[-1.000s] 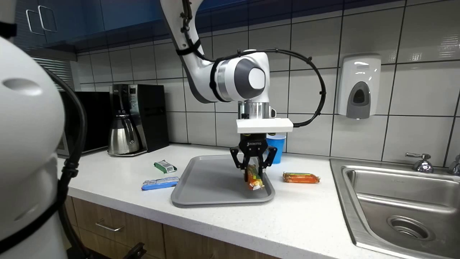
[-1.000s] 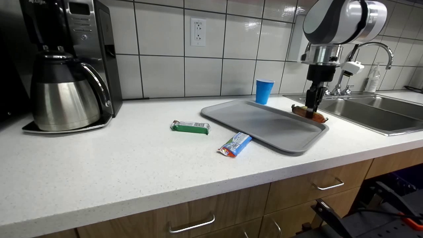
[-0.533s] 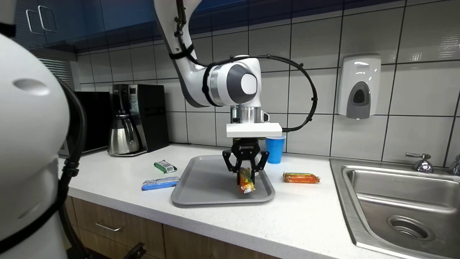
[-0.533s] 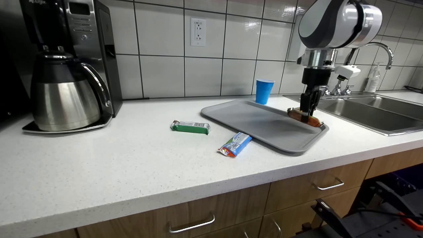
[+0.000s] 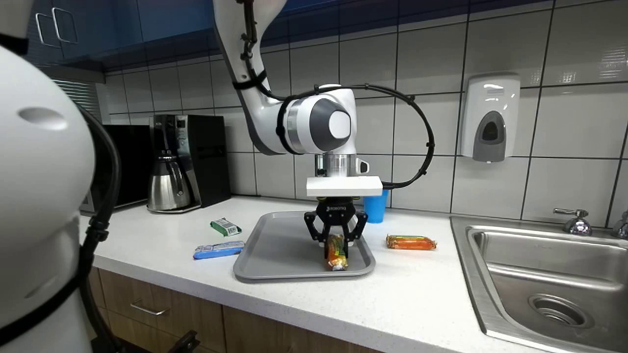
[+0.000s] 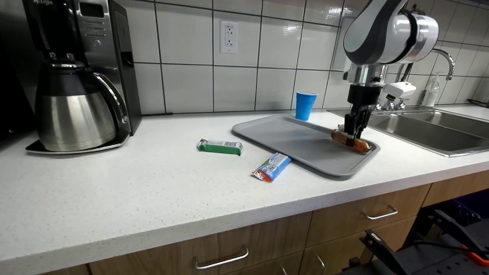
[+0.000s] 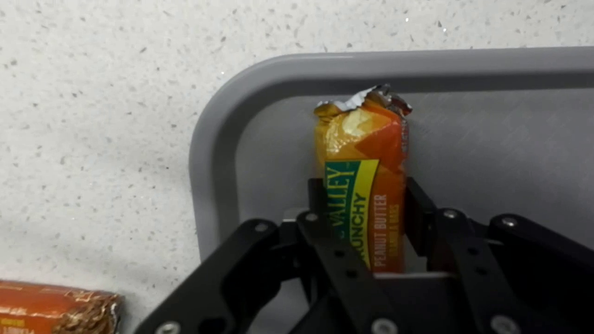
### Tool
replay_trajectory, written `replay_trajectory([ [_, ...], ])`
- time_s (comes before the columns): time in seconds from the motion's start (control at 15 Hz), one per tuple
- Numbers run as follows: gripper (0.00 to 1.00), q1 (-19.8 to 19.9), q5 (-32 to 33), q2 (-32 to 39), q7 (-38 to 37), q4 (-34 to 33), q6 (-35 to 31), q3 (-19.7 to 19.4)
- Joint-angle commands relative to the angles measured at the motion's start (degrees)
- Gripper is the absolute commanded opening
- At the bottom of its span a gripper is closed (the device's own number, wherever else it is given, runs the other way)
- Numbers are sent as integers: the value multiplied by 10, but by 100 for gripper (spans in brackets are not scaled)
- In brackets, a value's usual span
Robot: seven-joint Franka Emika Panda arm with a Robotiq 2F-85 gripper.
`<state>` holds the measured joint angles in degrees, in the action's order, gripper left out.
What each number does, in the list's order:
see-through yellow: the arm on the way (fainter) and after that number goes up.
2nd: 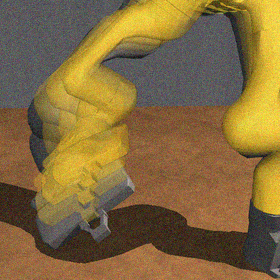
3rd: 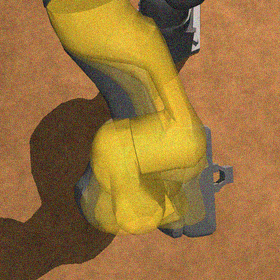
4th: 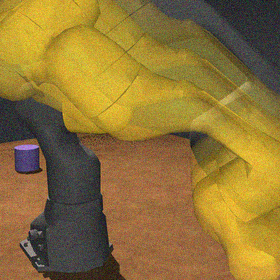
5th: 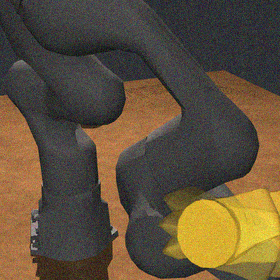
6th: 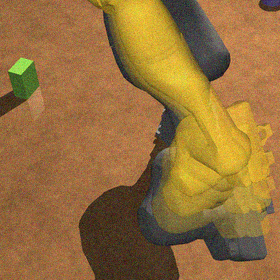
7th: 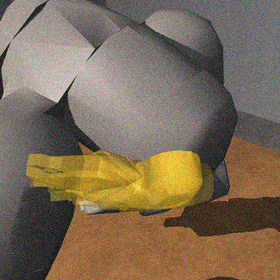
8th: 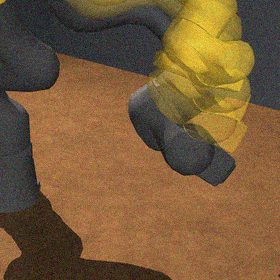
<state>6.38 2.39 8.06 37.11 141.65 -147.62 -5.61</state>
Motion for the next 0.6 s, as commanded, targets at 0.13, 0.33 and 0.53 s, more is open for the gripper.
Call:
replay_trajectory([
  [0.13,68,6,6,11,-29,-2,-12,7],
  [0.33,90,8,1,4,-28,-1,-5,8],
  [0.53,100,13,-14,-14,-19,-2,10,10],
])
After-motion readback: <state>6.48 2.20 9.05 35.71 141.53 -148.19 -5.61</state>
